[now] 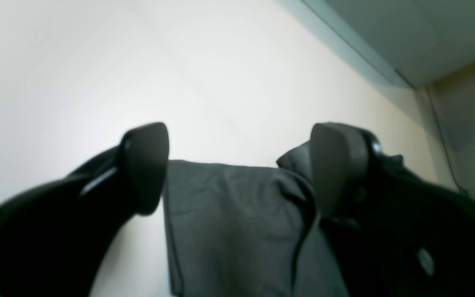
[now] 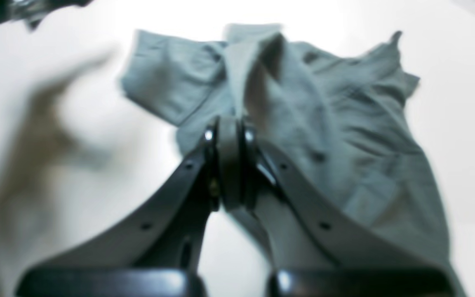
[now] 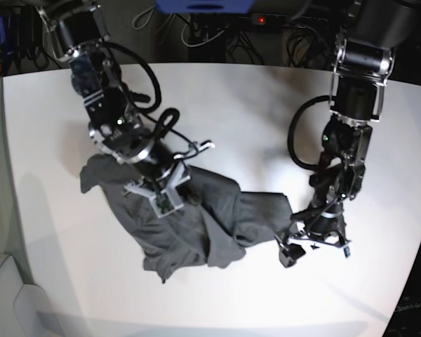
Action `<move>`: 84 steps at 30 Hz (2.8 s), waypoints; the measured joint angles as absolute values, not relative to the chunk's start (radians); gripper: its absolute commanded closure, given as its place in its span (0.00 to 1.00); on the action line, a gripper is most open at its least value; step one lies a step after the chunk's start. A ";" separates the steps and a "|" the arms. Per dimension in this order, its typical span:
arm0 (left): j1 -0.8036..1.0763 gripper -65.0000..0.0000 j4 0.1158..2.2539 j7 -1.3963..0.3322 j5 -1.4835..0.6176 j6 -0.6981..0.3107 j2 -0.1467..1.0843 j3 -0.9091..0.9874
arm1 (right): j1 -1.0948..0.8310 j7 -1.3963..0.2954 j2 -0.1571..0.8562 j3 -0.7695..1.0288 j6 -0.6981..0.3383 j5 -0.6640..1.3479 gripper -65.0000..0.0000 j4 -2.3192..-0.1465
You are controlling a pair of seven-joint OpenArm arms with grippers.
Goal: Layout the t-shirt on the table in an organized manner, then fold the t-shirt properly
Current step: 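Lift the shirt with both grippers and bring them toward each other, then regrasp the shirt with the left gripper and lift it up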
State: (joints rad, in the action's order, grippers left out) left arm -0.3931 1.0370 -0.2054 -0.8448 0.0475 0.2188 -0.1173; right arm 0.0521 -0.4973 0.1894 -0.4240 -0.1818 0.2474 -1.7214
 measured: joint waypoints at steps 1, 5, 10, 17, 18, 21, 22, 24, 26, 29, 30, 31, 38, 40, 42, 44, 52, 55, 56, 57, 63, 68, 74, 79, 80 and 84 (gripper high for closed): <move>-0.390 0.20 1.053 -0.205 -0.845 0.046 0.218 -0.118 | 0.019 -0.497 0.194 -0.434 -0.183 0.250 1.00 -1.742; -0.373 0.20 1.118 -0.213 -0.846 0.042 0.218 -0.119 | -0.077 -0.507 0.207 -0.463 -0.186 0.246 1.00 -1.771; -0.343 0.20 1.176 -0.295 -0.846 0.042 0.210 -0.120 | -0.157 -0.504 0.207 -0.466 -0.185 0.248 1.00 -1.776; -0.260 0.20 1.287 -0.322 -0.838 0.043 0.187 -0.120 | -0.212 -0.504 0.204 -0.466 -0.185 0.248 0.75 -1.781; -0.246 0.20 1.300 -0.327 -0.839 0.041 0.184 -0.120 | -0.221 -0.507 0.205 -0.466 -0.185 0.246 0.71 -1.792; -0.222 0.20 1.309 -0.324 -0.836 0.049 0.164 -0.119 | -0.247 -0.504 0.205 -0.464 -0.185 0.248 0.62 -1.845; -0.216 0.20 1.309 -0.322 -0.835 0.048 0.154 -0.120 | -0.253 -0.500 0.212 -0.463 -0.185 0.249 0.60 -1.862; -0.203 0.20 1.309 -0.323 -0.836 0.041 0.144 -0.123 | -0.266 -0.494 0.231 -0.463 -0.185 0.249 0.59 -1.891; -0.193 0.20 1.309 -0.314 -0.834 0.049 0.141 -0.150 | -0.275 -0.496 0.238 -0.459 -0.185 0.248 0.59 -1.898; -0.197 0.20 1.308 -0.315 -0.785 0.048 0.129 -0.230 | -0.279 -0.503 0.244 -0.459 -0.185 0.250 0.59 -1.898; -0.198 0.20 1.308 -0.319 -0.773 0.038 0.112 -0.243 | -0.278 -0.495 0.253 -0.459 -0.185 0.252 0.59 -1.898; -0.197 0.20 1.305 -0.315 -0.743 0.037 0.090 -0.244 | -0.278 -0.496 0.264 -0.459 -0.185 0.251 0.59 -1.898; -0.204 0.20 1.188 -0.318 -0.600 0.042 -0.031 -0.239 | -0.304 -0.497 0.278 -0.436 -0.185 0.248 0.59 -1.898; -0.213 0.20 1.169 -0.316 -0.570 0.039 -0.045 -0.241 | -0.316 -0.506 0.284 -0.433 -0.185 0.248 0.59 -1.898; -0.225 0.20 1.154 -0.314 -0.543 0.041 -0.049 -0.234 | -0.314 -0.501 0.288 -0.432 -0.185 0.249 0.59 -1.898; -0.230 0.20 1.149 -0.311 -0.536 0.045 -0.057 -0.230 | -0.313 -0.497 0.297 -0.406 -0.185 0.249 0.59 -1.898; -0.247 0.20 1.135 -0.314 -0.535 0.041 -0.064 -0.225 | -0.308 -0.500 0.302 -0.371 -0.185 0.248 0.59 -1.898; -0.273 0.20 1.092 -0.310 -0.535 0.041 -0.064 -0.224 | -0.305 -0.499 0.302 -0.370 -0.185 0.248 0.59 -1.898; -0.274 0.20 1.083 -0.309 -0.534 0.041 -0.064 -0.224 | -0.305 -0.496 0.302 -0.370 -0.185 0.248 0.59 -1.898; -0.274 0.20 1.074 -0.310 -0.534 0.042 -0.063 -0.224 | -0.303 -0.496 0.302 -0.370 -0.185 0.248 0.59 -1.898; -0.263 0.21 1.065 -0.313 -0.534 0.042 -0.027 -0.233 | -0.280 -0.496 0.302 -0.370 -0.185 0.248 0.59 -1.898; -0.263 0.35 1.063 -0.315 -0.534 0.043 -0.006 -0.237 | -0.281 -0.496 0.302 -0.371 -0.185 0.248 0.59 -1.898; -0.263 0.69 1.061 -0.315 -0.535 0.041 -0.001 -0.237 | -0.281 -0.496 0.302 -0.371 -0.185 0.248 0.59 -1.898; -0.263 0.80 1.061 -0.318 -0.535 0.041 -0.002 -0.237 | -0.281 -0.496 0.302 -0.371 -0.185 0.248 0.59 -1.898; -0.263 0.80 1.062 -0.318 -0.535 0.041 -0.002 -0.237 | -0.281 -0.496 0.302 -0.371 -0.185 0.248 0.59 -1.898; -0.263 0.80 1.062 -0.318 -0.535 0.041 -0.001 -0.237 | -0.281 -0.496 0.302 -0.371 -0.185 0.248 0.59 -1.898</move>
